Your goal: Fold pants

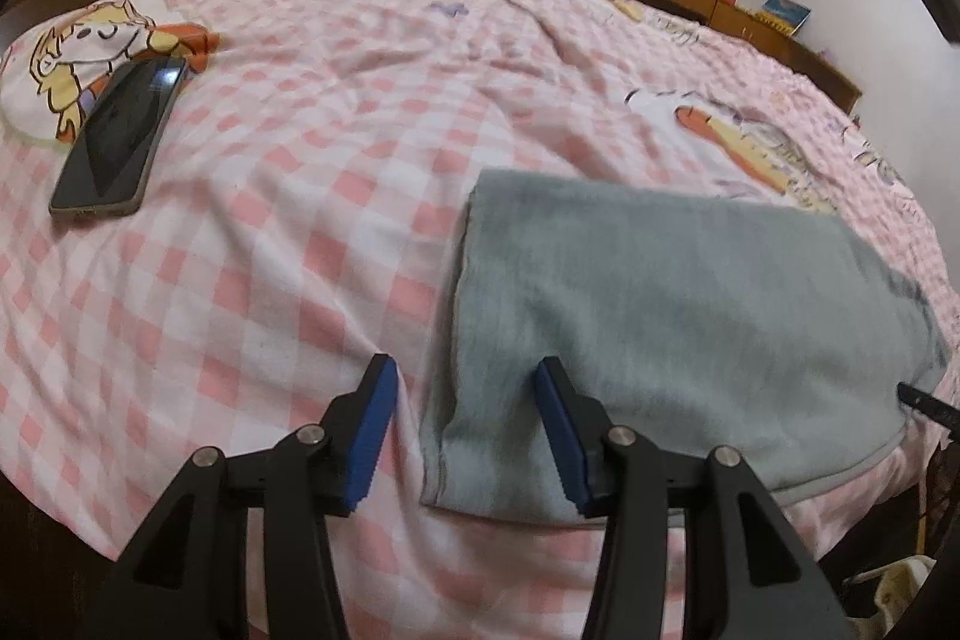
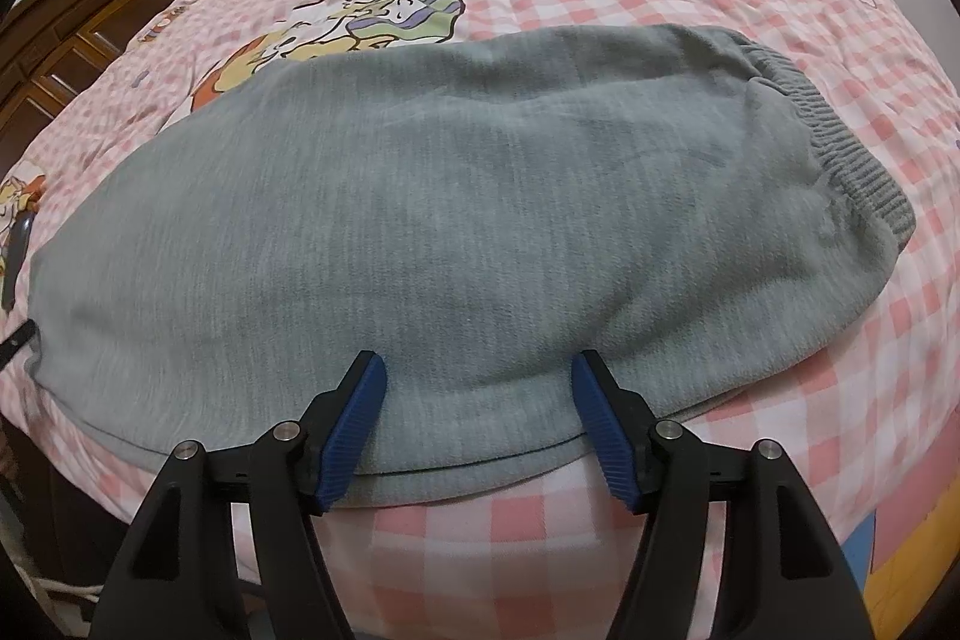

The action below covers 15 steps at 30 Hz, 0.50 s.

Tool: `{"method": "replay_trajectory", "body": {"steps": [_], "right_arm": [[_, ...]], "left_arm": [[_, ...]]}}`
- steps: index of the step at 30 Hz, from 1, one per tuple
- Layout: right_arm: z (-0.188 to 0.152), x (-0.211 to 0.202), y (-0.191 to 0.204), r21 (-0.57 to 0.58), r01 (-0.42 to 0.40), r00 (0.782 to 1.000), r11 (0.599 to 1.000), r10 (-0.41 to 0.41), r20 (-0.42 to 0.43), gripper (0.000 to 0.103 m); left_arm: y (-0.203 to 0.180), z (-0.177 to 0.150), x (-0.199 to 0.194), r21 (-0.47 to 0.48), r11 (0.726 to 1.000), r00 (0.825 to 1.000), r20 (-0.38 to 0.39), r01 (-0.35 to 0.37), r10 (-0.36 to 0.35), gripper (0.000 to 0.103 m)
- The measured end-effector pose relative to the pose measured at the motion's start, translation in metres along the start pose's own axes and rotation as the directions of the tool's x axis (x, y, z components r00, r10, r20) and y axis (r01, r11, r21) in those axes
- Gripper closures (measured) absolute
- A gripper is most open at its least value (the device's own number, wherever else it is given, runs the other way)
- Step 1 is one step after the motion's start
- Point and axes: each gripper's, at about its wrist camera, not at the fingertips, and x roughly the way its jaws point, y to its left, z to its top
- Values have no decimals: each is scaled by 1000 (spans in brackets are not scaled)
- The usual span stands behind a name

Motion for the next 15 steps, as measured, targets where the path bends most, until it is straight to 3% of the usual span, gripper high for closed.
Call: {"method": "replay_trajectory", "body": {"steps": [4,7,8,10,15], "right_arm": [[0,1,2,-5,3,1000,1000,-3,-6,34],[2,2,3,-10,8,1000,1000,-8,-13,33],[2,2,3,-12,9,1000,1000,-9,-15,33],[3,2,3,-12,9,1000,1000,-9,-18,32],[3,4,5,-16,5,1000,1000,-6,-15,26]], "left_arm": [[-12,8,-19,56,995,995,50,83,-85,51],[-17,13,-6,94,995,999,11,42,-43,48],[-15,13,3,91,996,1000,-15,-6,7,48],[-6,11,13,60,997,998,-39,-40,42,48],[9,1,17,-24,999,997,-67,41,-42,48]]}}
